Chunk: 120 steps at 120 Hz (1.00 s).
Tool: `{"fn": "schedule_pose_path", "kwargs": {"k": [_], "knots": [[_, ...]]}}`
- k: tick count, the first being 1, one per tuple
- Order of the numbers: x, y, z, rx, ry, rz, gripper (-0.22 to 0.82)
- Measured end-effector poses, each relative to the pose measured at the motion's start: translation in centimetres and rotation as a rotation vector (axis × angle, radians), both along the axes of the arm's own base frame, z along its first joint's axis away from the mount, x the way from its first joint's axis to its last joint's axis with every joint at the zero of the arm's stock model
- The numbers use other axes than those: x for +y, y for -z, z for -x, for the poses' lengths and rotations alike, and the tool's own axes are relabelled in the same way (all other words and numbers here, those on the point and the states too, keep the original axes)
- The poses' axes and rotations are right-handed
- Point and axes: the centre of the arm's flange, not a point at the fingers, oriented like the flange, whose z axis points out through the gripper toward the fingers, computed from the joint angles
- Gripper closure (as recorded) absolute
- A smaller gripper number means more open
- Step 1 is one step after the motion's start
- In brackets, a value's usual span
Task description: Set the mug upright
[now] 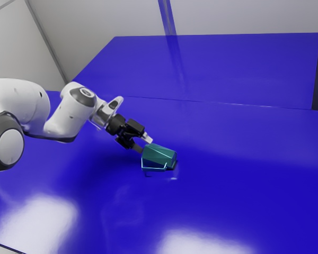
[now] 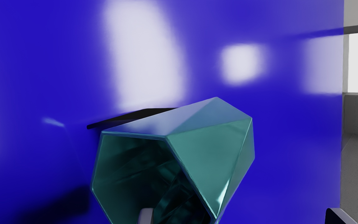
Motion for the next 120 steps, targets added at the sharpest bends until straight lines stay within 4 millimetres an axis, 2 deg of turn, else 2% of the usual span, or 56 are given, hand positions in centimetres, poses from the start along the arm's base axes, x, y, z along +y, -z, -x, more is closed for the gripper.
{"fn": "schedule_pose_path", "kwargs": {"k": [74, 120], "knots": [[-1.4, 2.6, 1.7, -0.072, 0.015, 0.115, 0.0], [-2.2, 3.0, 2.1, -0.096, 0.006, 0.175, 0.0]]}}
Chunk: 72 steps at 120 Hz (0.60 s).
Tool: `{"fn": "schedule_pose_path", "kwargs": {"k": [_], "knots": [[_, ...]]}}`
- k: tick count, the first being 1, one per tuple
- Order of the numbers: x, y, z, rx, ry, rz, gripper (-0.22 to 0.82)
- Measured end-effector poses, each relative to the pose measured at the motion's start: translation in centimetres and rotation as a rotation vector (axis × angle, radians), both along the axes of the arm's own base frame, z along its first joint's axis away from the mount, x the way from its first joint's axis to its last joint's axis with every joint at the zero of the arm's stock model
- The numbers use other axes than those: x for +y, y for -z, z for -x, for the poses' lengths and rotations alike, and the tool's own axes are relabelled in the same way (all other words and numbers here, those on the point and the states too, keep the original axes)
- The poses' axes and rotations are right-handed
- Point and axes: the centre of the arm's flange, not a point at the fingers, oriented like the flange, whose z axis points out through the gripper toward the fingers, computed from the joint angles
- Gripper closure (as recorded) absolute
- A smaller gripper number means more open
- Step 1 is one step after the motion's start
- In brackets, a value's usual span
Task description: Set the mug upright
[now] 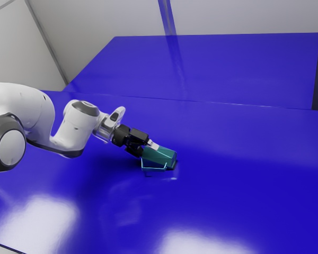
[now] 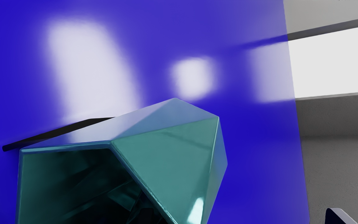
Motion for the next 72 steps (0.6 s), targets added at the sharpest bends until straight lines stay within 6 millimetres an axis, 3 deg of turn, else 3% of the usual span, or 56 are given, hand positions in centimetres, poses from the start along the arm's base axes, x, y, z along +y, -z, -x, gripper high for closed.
{"fn": "schedule_pose_path", "kwargs": {"k": [22, 72], "knots": [[-0.1, 0.3, 0.3, -0.001, -0.004, 0.017, 0.04], [-1.2, 0.5, 0.5, -0.01, 0.0, 0.04, 0.34]]}}
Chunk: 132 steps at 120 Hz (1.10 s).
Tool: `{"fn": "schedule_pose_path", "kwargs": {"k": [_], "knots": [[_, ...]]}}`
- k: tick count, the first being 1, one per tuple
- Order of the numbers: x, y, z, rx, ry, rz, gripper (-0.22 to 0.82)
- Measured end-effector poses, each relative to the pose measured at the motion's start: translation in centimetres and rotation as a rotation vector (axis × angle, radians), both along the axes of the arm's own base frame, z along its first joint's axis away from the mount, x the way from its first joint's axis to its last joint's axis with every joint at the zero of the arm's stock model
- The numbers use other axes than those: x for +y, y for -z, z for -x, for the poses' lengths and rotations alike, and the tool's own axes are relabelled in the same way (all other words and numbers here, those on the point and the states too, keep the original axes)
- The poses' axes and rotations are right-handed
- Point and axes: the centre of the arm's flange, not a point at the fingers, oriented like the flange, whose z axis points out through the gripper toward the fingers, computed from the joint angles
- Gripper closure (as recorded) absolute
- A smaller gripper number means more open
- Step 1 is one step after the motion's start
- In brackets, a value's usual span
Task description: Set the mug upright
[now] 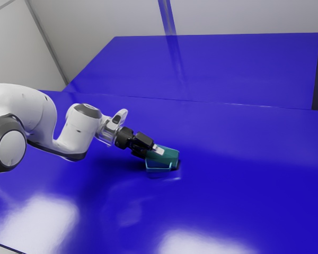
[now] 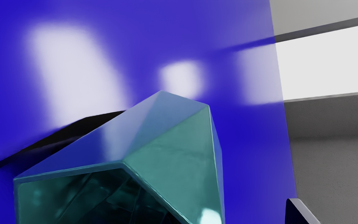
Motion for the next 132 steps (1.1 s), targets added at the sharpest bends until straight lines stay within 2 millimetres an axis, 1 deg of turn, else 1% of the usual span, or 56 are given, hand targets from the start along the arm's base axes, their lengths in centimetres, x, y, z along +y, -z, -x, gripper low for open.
{"fn": "schedule_pose_path", "kwargs": {"k": [30, 40, 56, 64, 72, 80, 86, 93, 101, 110, 121, 132], "knots": [[0.0, -0.4, -0.1, -0.012, 0.001, 0.002, 0.63], [-0.1, -0.9, -0.3, -0.023, 0.004, 0.003, 0.69], [-0.4, -2.7, -0.6, -0.059, 0.017, -0.001, 0.74], [-0.8, -4.0, -0.9, -0.086, 0.028, -0.003, 0.75], [-1.4, -6.0, -1.2, -0.125, 0.044, -0.011, 0.76], [-2.1, -8.8, -1.4, -0.175, 0.076, -0.036, 0.77], [-2.5, -11.3, -1.4, -0.218, 0.11, -0.072, 0.77], [-2.9, -13.9, -0.9, -0.26, 0.154, -0.13, 0.78], [-3.7, -16.3, -0.2, -0.296, 0.221, -0.217, 0.78], [-4.8, -17.9, 0.6, -0.321, 0.3, -0.331, 0.78], [-6.1, -19.7, 1.0, -0.352, 0.393, -0.485, 0.79], [-7.4, -20.5, 1.3, -0.374, 0.471, -0.628, 0.79]]}}
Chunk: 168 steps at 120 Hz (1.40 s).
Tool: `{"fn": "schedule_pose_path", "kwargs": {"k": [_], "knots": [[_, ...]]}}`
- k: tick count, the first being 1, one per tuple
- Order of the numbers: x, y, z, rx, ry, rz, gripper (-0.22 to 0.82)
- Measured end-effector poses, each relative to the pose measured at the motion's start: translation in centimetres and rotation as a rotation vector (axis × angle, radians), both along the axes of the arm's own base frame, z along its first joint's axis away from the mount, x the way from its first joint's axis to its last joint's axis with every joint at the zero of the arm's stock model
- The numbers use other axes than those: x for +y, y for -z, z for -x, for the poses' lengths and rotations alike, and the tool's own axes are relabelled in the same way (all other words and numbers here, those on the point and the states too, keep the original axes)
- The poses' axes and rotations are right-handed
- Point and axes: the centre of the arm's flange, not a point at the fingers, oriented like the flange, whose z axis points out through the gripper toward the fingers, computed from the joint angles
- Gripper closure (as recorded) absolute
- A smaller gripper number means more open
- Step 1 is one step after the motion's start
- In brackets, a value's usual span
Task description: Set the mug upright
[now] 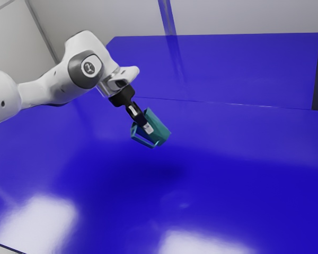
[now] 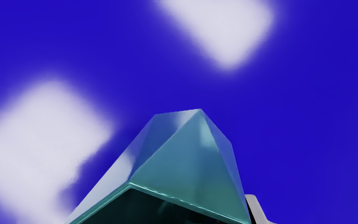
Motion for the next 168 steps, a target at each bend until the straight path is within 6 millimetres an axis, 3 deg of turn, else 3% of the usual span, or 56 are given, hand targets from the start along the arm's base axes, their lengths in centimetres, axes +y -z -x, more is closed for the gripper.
{"fn": "schedule_pose_path", "kwargs": {"k": [20, 38, 50, 68, 83, 108, 131, 136, 140, 143, 150, 154, 159, 168], "knots": [[-1.4, 0.1, 0.7, -0.043, 0.063, -0.244, 0.79], [0.2, 1.4, 0.7, -0.063, 0.022, -0.367, 0.79], [3.0, 2.2, 0.4, -0.058, -0.039, -0.415, 0.79], [8.8, 3.6, 0.1, -0.025, -0.161, -0.459, 0.79], [12.8, 5.6, 0.5, 0.013, -0.246, -0.485, 0.79], [18.0, 6.4, 0.8, 0.03, -0.357, -0.546, 0.79], [22.0, 5.9, 0.4, 0.058, -0.459, -0.61, 0.79], [21.3, 6.0, -0.5, 0.06, -0.455, -0.618, 0.79], [18.6, 6.2, -1.6, 0.052, -0.416, -0.623, 0.79], [15.0, 6.3, -2.4, 0.037, -0.359, -0.626, 0.79], [4.2, 6.5, -3.5, -0.011, -0.196, -0.63, 0.79], [0.2, 6.6, -3.3, -0.025, -0.14, -0.63, 0.79], [-1.4, 6.6, -3.2, -0.025, -0.123, -0.631, 0.79], [-0.8, 6.6, -3.3, -0.009, -0.152, -0.634, 0.79]]}}
